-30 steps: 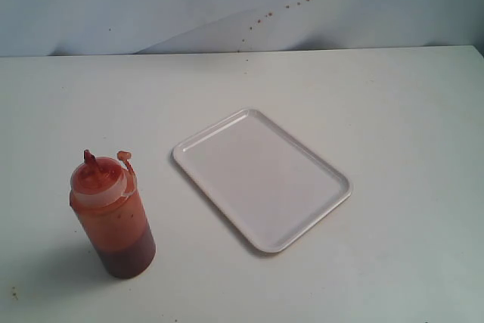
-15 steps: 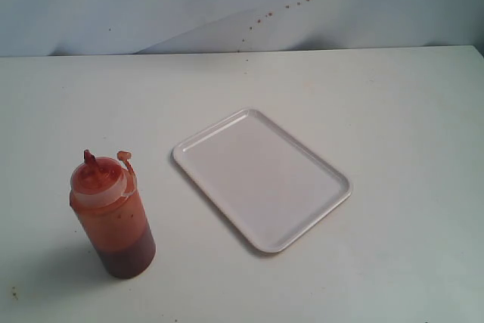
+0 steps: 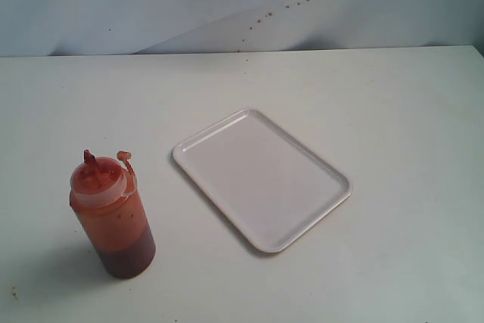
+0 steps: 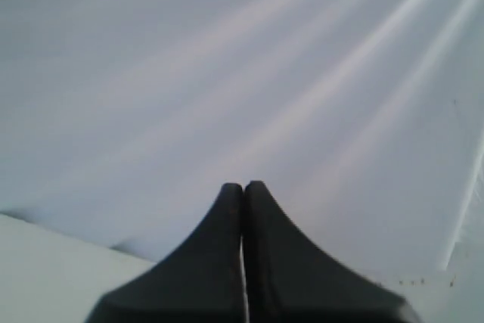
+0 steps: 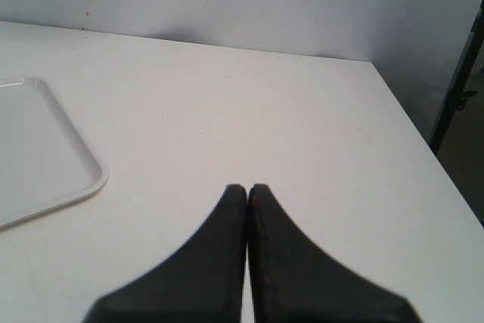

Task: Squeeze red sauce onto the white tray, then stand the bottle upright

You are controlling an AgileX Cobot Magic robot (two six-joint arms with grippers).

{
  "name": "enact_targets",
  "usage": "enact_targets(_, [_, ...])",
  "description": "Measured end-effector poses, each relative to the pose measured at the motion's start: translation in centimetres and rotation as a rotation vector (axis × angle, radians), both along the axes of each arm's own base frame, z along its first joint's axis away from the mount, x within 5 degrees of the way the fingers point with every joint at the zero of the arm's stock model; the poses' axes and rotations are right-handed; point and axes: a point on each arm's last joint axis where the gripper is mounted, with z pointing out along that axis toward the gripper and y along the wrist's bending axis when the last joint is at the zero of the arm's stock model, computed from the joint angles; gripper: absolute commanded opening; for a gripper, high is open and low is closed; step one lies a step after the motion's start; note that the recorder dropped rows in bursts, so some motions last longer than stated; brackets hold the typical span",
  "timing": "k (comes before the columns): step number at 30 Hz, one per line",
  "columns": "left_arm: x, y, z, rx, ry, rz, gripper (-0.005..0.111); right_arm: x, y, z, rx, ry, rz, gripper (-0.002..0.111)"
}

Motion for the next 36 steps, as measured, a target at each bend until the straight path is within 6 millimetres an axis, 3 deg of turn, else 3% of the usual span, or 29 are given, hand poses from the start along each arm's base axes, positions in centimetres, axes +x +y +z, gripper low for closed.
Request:
enact_targets(14, [-2.0,1.7,3.5,-0.163,-0.436,0.137,0.0,0.0,0.0,0.0,0.0,0.0,0.0,0.0])
enact_targets(17, [-2.7,1.2,5.5,-0.052,-0.502,0.12,0.0,0.0,0.0,0.0,0.0,0.0,0.0,0.0])
enact_targets(20, [-3.0,0.1,7.9,0.173,-0.553,0.11,0.0,0.0,0.0,0.0,0.0,0.0,0.0,0.0])
enact_targets(24, [-0.4,-1.1,9.2,0.36,-0.411,0.055,0.0,0.0,0.0,0.0,0.0,0.0,0.0,0.0])
enact_targets(30, [5.8,-1.6,6.4,0.304,-0.05,-0.067,0.0,0.0,0.0,0.0,0.0,0.0,0.0,0.0])
enact_targets(36, [9.0,-3.0,4.0,0.348,0.075,-0.229,0.0,0.0,0.0,0.0,0.0,0.0,0.0,0.0])
